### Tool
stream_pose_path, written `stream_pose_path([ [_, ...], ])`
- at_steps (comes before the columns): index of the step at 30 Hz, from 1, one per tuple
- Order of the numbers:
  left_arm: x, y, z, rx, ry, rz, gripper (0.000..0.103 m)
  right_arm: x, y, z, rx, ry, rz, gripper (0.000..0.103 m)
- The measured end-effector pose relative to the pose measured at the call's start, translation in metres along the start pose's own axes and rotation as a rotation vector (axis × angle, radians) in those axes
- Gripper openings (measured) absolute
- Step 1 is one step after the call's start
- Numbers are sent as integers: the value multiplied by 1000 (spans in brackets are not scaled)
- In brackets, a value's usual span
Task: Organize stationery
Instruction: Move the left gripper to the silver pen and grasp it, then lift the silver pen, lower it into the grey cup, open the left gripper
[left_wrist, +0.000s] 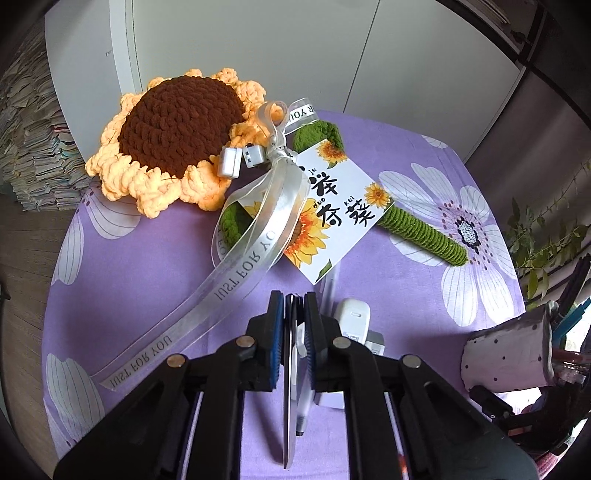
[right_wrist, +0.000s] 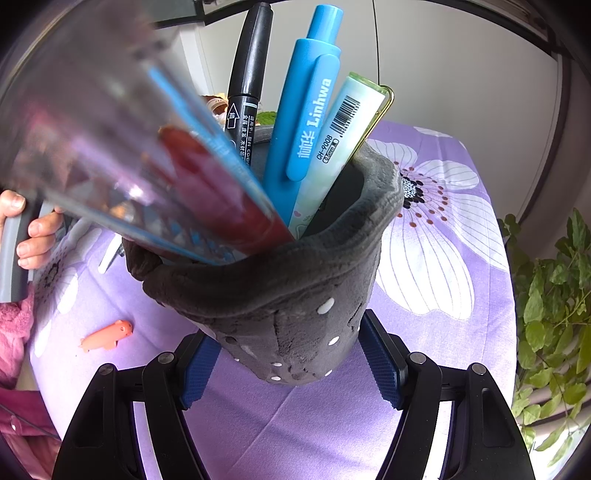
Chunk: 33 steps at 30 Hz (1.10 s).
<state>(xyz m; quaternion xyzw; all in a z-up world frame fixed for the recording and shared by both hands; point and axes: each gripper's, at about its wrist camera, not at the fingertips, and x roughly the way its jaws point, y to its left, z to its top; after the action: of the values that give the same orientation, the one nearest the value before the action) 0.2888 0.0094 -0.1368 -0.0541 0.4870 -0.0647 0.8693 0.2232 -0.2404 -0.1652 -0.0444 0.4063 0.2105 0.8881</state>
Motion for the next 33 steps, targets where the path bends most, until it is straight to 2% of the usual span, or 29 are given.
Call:
stream_pose_path([
  [6,-38,-12,-3,28,-77,-54,9,0,0,0,1,0,0,73],
  [12,-80,-35,-8,104,-170,-117,8,0,0,0,0,0,0,73],
  [19,-128,-73,1,203,-270,-198,7,0,0,0,1,0,0,73],
  [28,-166,-128,17,289,-332,-340,7,1,0,0,3,1,1,73],
  [33,-169,-154,14,341,-333,-370,7,1,0,-1,5,1,2,73],
])
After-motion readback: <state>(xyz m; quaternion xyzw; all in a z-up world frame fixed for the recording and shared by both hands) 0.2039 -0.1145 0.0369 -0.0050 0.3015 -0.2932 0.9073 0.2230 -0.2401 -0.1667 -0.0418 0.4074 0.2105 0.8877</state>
